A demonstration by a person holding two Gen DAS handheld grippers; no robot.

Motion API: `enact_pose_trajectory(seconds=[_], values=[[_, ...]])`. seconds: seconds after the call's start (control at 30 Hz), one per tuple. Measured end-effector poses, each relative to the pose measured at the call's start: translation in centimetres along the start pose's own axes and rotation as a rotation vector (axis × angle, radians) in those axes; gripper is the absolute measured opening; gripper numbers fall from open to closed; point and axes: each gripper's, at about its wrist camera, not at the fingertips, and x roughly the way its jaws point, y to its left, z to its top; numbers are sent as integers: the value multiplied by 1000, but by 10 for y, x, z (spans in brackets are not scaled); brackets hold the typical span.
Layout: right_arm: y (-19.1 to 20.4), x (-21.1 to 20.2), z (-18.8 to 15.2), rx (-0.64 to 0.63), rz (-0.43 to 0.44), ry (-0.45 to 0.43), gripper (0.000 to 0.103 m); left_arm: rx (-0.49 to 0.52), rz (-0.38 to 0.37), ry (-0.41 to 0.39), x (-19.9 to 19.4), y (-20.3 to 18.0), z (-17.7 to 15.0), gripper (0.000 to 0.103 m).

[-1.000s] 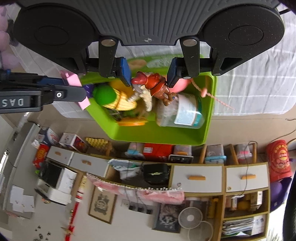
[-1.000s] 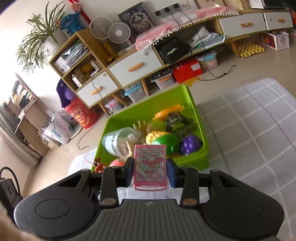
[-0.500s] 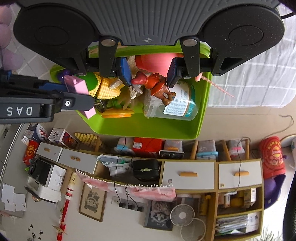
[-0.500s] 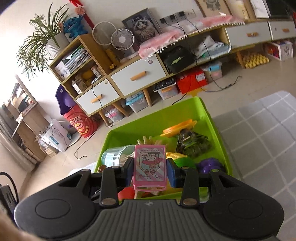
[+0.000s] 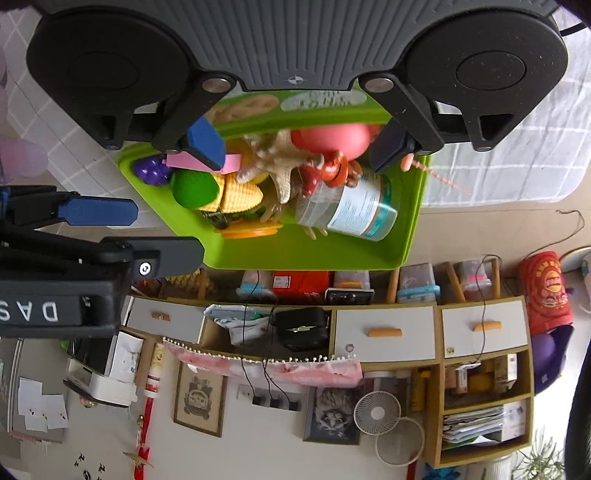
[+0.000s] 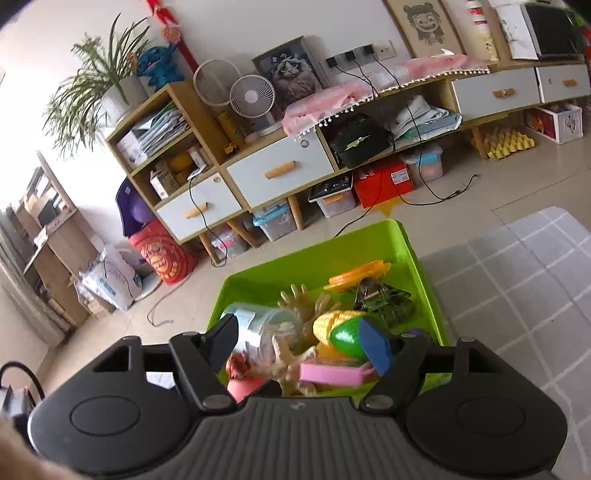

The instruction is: Organize rigid objects

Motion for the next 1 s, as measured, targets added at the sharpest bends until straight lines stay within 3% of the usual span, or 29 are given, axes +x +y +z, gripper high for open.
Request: enact_pose_trajectory(seconds=[0.43, 0.73, 0.9, 1.0], values=[[13, -49, -22, -68, -97, 70, 56, -69, 51, 58, -47, -2, -13, 100], [20, -87, -53, -130, -120, 125, 58, -100, 79, 139, -90, 7, -41, 101], [16, -100, -65, -121, -115, 112, 62, -130, 92, 149, -106, 7, -48, 101], [12, -94, -73, -116, -150, 147, 62, -93, 104, 154, -109, 0, -49, 101]])
